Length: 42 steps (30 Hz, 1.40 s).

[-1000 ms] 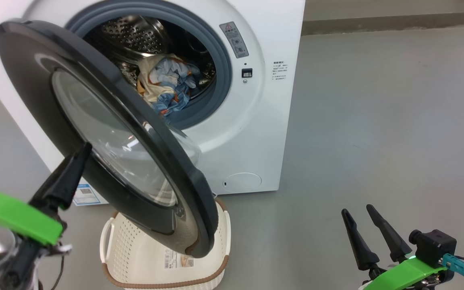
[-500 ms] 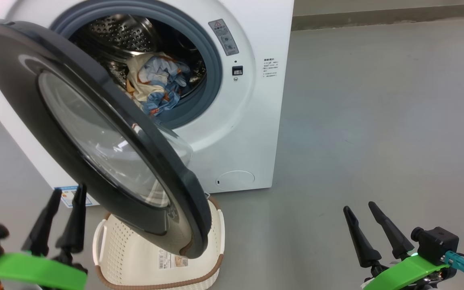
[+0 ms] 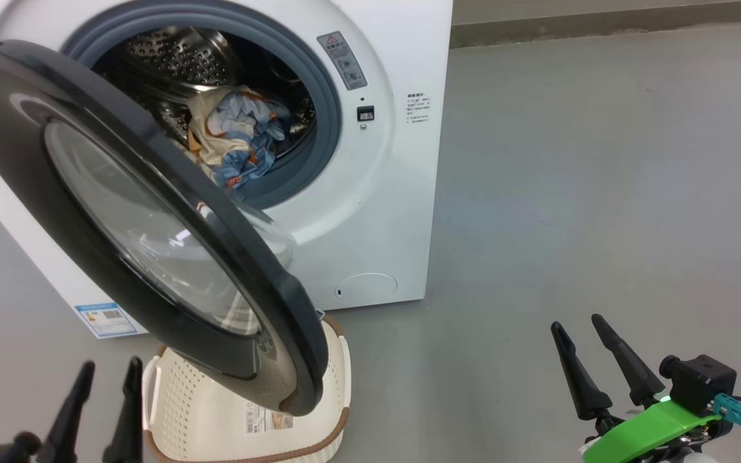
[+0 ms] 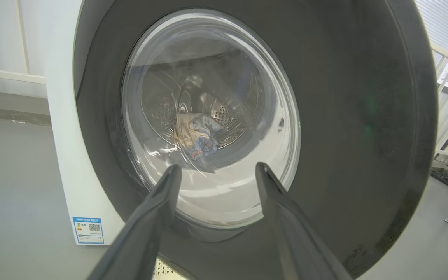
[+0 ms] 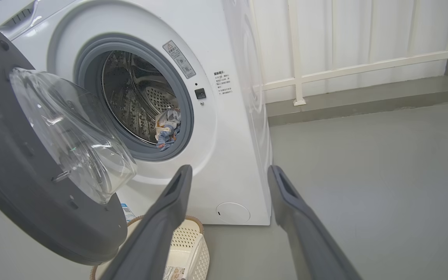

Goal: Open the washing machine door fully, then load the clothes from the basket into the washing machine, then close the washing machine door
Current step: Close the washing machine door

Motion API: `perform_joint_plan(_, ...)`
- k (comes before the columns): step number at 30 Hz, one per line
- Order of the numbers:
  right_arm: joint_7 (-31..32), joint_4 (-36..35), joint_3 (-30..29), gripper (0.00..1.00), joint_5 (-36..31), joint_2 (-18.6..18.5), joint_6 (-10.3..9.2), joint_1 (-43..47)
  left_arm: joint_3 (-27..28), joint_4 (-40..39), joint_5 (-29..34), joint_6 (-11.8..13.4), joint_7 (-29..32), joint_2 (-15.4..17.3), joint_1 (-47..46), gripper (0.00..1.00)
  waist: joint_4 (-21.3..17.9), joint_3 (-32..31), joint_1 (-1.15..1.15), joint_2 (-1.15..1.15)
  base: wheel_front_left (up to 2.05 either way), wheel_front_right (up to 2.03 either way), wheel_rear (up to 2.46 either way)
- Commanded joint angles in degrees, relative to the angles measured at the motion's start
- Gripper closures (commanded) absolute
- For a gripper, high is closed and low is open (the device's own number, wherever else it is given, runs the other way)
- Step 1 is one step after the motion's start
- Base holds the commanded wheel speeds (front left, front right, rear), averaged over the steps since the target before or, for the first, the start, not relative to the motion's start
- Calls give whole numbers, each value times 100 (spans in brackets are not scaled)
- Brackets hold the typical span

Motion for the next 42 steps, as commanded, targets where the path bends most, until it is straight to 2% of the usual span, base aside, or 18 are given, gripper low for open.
perform_joint_plan(1,-27,-144,134,0,6,-90,16,-174,179,6,186,-17,-106,63,-106,0,-3,-4,0,0,0,0,0)
perform_joint_plan(7,-27,-166,100,0,5,-93,16,-156,429,121,480,-17,-151,-364,-25,0,30,0,0,0,0,0,0)
perform_joint_plan(12,-27,-168,97,0,1,-96,16,-141,533,45,694,-18,-153,-554,70,0,42,-14,0,0,0,0,0)
perform_joint_plan(20,-27,-179,65,0,-10,-85,16,-98,611,-107,1046,-18,-154,-628,177,0,97,-48,0,0,0,0,0)
perform_joint_plan(42,-27,-196,89,0,-39,-107,16,-79,591,-205,1190,-18,-154,-730,145,0,174,10,0,0,0,0,0)
